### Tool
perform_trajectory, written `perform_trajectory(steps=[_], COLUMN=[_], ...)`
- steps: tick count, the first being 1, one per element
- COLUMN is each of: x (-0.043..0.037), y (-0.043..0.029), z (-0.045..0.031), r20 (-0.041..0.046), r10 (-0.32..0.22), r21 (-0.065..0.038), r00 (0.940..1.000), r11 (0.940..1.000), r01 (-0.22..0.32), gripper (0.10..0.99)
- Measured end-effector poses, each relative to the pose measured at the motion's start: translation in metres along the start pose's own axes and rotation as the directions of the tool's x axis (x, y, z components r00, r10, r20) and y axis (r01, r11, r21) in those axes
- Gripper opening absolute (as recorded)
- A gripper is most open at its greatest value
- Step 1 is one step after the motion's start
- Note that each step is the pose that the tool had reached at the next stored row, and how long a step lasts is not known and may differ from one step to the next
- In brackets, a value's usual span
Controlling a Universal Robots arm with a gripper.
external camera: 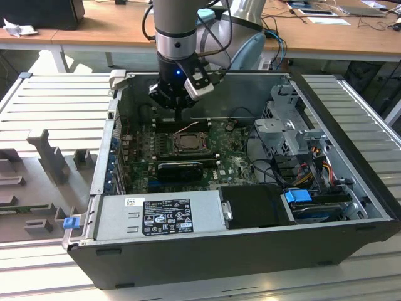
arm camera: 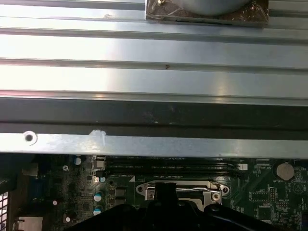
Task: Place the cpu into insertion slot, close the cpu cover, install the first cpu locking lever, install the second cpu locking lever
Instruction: 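Install the first cpu locking lever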
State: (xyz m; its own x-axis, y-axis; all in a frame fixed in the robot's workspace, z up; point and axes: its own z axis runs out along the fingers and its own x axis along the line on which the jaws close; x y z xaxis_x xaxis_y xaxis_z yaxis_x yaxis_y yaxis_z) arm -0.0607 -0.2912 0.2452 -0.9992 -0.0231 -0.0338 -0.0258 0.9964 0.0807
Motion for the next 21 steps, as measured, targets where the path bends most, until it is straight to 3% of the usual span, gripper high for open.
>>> perform_trajectory(steps=[5, 21], x=[-0.0032, -0.0108], y=[-0.0007, -0.0012], z=[0.0073, 0.0129], r20=[-0.0038, -0.0036], r10=[-0.049, -0.050], r21=[-0.002, -0.006], r00=[0.9988, 0.9987], r11=[0.9988, 0.9987], r01=[0.049, 0.050], gripper=[0.106, 0.106])
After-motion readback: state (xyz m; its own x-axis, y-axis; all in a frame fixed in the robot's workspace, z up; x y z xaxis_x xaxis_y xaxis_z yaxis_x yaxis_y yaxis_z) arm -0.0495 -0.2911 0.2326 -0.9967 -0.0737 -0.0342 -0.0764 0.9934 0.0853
